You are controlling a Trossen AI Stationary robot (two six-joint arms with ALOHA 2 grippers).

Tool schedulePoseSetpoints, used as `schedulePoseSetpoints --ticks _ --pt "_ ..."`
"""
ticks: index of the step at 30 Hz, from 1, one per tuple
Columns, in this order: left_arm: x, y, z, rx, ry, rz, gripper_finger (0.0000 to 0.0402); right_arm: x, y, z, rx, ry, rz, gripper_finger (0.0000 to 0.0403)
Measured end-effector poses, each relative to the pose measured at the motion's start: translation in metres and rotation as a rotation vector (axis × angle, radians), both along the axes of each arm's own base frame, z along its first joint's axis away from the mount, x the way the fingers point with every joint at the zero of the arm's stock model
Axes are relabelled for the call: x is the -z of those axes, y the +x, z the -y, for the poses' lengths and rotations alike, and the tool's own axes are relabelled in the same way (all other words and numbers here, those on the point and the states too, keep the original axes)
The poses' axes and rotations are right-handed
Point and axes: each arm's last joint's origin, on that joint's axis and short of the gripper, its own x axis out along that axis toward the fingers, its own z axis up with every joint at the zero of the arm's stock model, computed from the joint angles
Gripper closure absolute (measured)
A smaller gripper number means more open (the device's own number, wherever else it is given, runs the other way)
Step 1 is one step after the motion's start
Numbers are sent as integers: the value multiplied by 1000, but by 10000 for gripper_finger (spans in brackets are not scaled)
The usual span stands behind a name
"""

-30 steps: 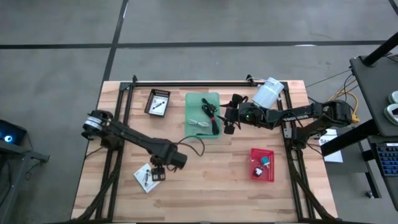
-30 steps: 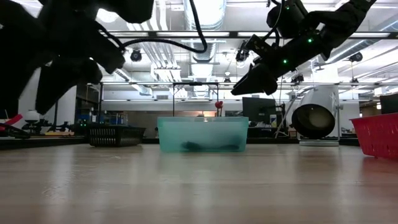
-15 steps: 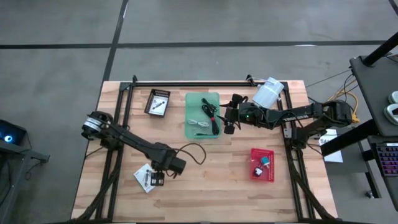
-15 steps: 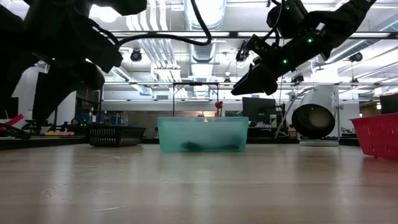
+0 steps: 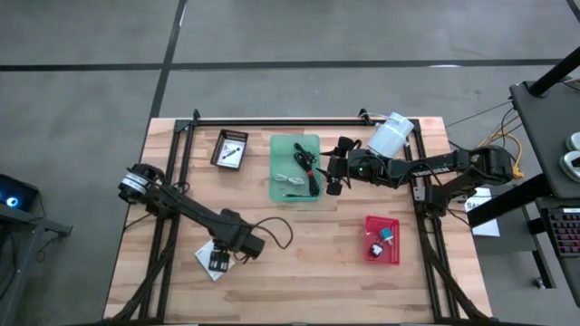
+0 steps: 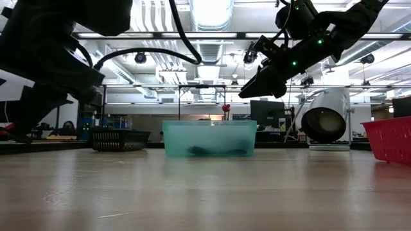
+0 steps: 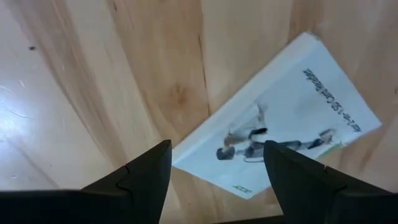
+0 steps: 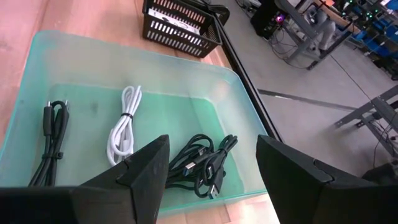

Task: Pick and place items into bin
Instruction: Put the white card reader box into the black bin

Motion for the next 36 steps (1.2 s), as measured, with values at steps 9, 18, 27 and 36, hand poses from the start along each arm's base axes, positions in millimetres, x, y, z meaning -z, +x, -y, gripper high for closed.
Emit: schedulePoseSetpoints --ticks 9,18,27,36 --pt "7 0 0 5 5 27 164 0 0 0 0 -1 3 177" --pt "10 -1 0 64 -13 35 164 0 0 0 0 -1 3 177" --pt "11 -2 1 63 -14 40 164 0 0 0 0 -1 4 177" --pt "13 -1 2 70 -24 60 164 0 0 0 0 -1 4 177"
